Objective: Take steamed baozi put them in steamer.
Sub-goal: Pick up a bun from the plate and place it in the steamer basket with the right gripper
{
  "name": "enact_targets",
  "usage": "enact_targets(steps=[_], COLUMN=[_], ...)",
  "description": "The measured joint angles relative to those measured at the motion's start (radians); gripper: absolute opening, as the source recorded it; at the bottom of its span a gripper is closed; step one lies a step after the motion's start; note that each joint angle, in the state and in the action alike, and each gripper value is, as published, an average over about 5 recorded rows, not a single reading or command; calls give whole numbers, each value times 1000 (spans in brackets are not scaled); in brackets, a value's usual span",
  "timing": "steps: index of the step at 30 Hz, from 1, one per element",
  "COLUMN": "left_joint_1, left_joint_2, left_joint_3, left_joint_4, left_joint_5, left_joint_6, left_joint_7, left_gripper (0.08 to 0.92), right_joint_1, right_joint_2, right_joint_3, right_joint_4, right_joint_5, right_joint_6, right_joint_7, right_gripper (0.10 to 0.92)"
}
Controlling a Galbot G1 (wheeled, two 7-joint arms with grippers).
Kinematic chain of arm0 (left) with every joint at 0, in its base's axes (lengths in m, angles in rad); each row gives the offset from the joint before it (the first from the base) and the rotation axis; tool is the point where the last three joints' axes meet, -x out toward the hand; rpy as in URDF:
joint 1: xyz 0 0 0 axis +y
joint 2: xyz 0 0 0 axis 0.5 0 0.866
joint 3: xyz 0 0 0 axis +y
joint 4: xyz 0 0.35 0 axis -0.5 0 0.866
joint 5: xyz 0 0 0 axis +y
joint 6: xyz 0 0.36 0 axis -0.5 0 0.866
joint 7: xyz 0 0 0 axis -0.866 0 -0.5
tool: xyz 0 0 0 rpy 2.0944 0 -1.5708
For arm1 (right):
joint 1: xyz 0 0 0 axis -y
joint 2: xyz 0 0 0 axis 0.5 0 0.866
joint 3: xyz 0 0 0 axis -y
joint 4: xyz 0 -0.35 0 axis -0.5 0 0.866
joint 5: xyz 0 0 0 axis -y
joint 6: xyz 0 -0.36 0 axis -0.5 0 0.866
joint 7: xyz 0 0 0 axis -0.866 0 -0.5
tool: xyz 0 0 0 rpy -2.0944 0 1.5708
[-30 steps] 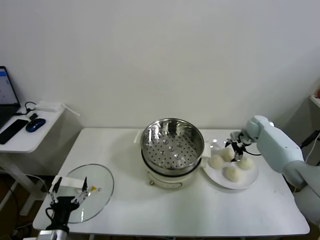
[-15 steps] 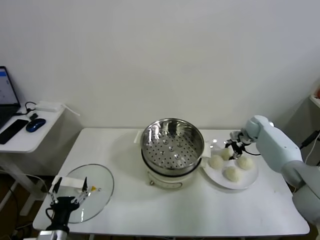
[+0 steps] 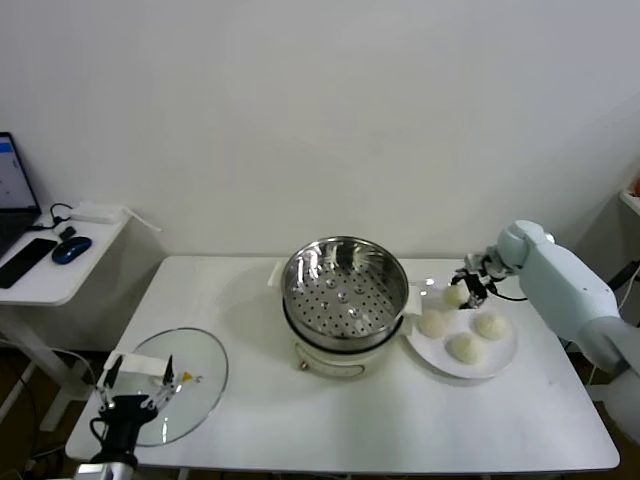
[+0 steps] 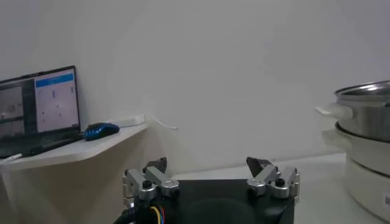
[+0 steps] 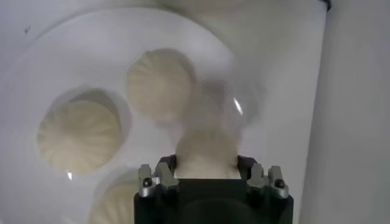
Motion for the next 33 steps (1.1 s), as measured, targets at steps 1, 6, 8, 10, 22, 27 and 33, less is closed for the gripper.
enact_targets(steps=[1,6,8,10,22,27,33], left_joint_1=[0,-1,-2,-2,-10,-10,-4], left_joint_2=[-1,-3,-4,-5,-11,-12,-11], left_joint_3=[0,2,3,4,6,3,-5], left_joint_4=[-1,-6,-8,-11,-27,-36,-45], left_joint_5=[0,1,2,3,7,6,1], left_joint_6=[0,2,4,6,17,20,22], left_joint_7=[0,0,0,0,-2,-3,-3], left_gripper=[823,823,823,823,823,823,823], right_joint_1=[12,96,139,186,449,485,473], right_joint_2=[-13,-78,-103,-123,-121,-65,23], right_joint_3=[-17,-116,-160,-204,-415,-452,-468], right_joint_4=[28,176,237,296,570,621,630], right_joint_5=[12,75,100,124,173,149,82], right_joint_6=[1,14,21,30,92,113,152], right_joint_7=[-1,-6,-9,-11,-13,-10,0], right_gripper=[674,676,682,688,696,696,696])
